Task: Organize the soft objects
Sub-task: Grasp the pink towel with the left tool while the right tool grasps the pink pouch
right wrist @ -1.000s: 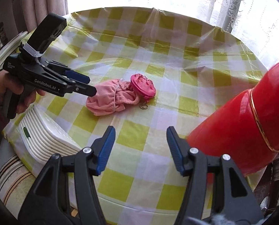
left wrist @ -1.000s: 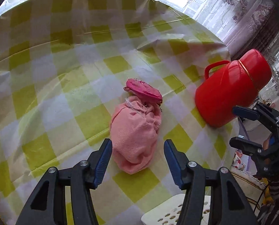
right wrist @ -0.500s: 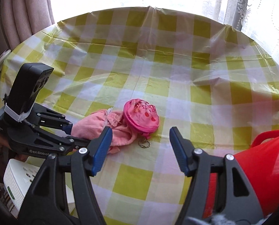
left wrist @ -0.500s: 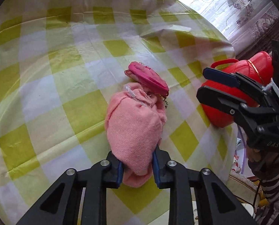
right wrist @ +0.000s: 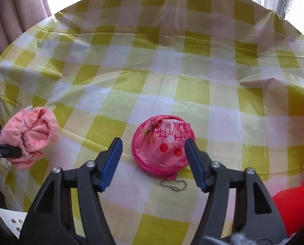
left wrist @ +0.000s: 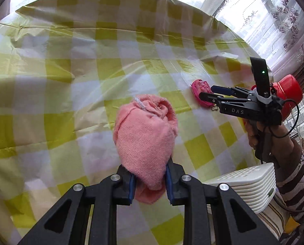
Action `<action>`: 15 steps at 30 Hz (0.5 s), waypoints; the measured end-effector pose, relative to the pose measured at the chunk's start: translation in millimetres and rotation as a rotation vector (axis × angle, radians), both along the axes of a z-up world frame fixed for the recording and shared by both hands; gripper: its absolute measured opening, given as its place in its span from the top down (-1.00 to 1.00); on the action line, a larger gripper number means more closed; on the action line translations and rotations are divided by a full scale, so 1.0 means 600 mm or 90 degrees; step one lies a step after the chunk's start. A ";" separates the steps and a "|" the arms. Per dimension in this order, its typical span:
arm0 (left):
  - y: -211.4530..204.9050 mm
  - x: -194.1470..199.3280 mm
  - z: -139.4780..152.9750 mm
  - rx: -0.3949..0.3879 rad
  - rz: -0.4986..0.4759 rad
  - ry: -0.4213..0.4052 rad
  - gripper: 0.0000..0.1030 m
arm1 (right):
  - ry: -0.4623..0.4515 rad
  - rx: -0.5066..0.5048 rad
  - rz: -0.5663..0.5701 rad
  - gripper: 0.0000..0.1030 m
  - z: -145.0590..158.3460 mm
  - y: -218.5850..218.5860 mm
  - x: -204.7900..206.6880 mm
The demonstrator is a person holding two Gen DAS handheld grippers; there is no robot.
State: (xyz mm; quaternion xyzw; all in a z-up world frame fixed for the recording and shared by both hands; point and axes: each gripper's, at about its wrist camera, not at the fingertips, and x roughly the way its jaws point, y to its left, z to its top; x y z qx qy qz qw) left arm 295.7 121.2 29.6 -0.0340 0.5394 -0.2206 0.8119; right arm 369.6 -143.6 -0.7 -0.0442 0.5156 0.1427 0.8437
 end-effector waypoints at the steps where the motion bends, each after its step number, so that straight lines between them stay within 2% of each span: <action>1: 0.017 -0.012 0.009 0.006 0.011 -0.006 0.53 | 0.003 -0.004 0.001 -0.16 -0.005 0.001 0.001; 7: 0.081 -0.086 0.045 0.038 0.063 -0.039 0.53 | -0.014 -0.010 0.029 0.25 -0.004 0.013 -0.010; 9: 0.093 -0.107 0.053 0.030 0.074 -0.044 0.53 | -0.022 -0.006 0.040 0.49 0.002 0.015 -0.019; 10: 0.097 -0.116 0.056 0.031 0.078 -0.049 0.53 | -0.024 -0.009 0.039 0.81 0.005 0.015 -0.022; 15: 0.115 -0.154 0.085 0.045 0.104 -0.083 0.53 | -0.040 -0.010 0.033 0.81 0.024 0.000 -0.048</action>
